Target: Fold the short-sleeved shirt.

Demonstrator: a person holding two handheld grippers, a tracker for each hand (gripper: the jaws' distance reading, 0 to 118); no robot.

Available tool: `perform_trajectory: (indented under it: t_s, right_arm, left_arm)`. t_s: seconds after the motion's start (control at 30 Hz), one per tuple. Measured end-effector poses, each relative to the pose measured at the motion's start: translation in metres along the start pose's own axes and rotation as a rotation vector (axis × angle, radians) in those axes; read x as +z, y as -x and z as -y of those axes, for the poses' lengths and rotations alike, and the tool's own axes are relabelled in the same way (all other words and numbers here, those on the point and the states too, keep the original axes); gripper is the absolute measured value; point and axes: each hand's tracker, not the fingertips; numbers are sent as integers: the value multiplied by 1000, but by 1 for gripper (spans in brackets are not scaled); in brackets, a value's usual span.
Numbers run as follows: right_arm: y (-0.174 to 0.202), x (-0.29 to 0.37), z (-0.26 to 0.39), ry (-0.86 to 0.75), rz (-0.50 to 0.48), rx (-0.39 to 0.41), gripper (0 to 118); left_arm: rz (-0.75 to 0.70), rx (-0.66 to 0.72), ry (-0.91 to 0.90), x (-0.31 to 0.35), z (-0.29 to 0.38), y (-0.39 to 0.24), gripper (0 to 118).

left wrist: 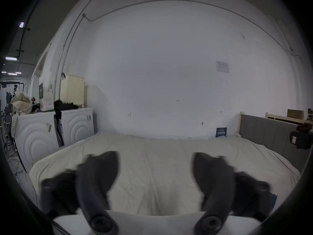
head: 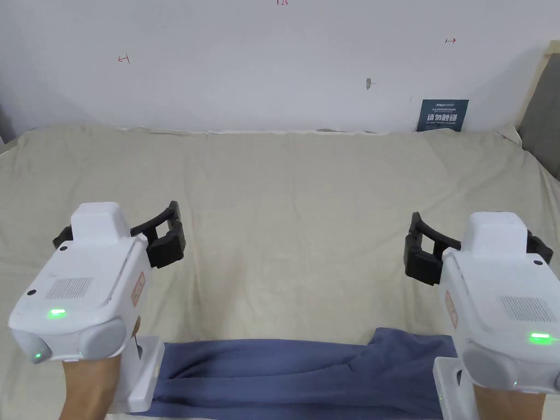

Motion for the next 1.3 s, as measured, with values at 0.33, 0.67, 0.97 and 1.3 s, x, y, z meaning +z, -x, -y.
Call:
perform_trajectory:
  t_s: [0.33, 0.67, 0.97, 1.3]
  right_arm:
    - [6, -3, 6, -12, 17, 9, 2]
    - [5, -9, 7, 10, -1, -10, 2]
    - [13, -21, 15, 59, -33, 26, 2]
    - [28, -38, 31, 134, -54, 59, 2]
  left_arm:
    - [52, -22, 22, 2, 4, -4, 0]
    - [178, 255, 276, -22, 21, 35, 0]
    - [296, 623, 691, -44, 104, 126, 0]
    - [269, 628, 911, -48, 174, 176, 82]
